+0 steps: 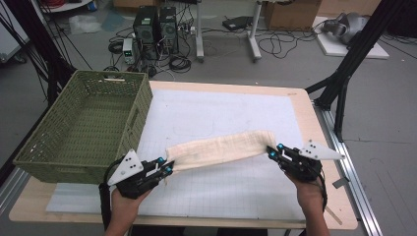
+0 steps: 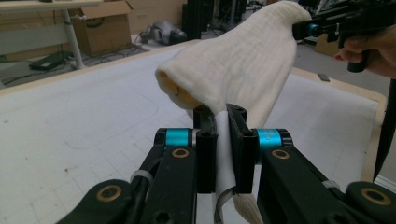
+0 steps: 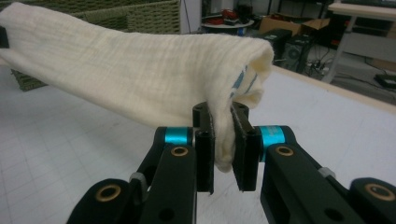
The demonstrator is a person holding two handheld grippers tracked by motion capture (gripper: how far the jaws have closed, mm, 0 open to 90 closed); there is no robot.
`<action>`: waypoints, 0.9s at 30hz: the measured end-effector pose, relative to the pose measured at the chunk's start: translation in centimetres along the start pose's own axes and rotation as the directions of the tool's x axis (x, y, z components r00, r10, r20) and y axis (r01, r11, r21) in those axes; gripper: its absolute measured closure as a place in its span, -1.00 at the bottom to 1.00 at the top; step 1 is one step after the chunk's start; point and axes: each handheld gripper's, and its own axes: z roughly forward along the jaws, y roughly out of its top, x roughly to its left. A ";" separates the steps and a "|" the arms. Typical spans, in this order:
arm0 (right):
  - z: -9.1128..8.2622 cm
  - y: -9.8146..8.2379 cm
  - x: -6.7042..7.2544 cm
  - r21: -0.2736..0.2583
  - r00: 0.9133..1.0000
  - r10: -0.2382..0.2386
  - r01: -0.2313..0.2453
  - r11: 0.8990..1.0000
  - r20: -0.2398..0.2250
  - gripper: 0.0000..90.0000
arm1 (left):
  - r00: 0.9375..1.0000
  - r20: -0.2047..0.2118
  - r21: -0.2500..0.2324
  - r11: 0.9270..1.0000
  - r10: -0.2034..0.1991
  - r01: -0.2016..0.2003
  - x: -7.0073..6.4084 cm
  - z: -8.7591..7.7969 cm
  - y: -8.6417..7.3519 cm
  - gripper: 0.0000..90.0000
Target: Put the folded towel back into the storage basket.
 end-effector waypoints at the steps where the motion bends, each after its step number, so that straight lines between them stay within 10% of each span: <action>1: 0.2 0.4 -0.2 -0.004 1.000 -0.011 0.011 1.000 -0.002 0.80 | 1.000 -0.005 -0.005 1.000 0.002 -0.002 0.0 -0.1 0.2 0.84; 27: 8.0 8.5 -1.8 0.003 0.999 -0.043 0.043 0.999 0.007 0.80 | 0.998 -0.056 -0.073 0.997 -0.004 0.000 0.3 -2.5 2.3 0.84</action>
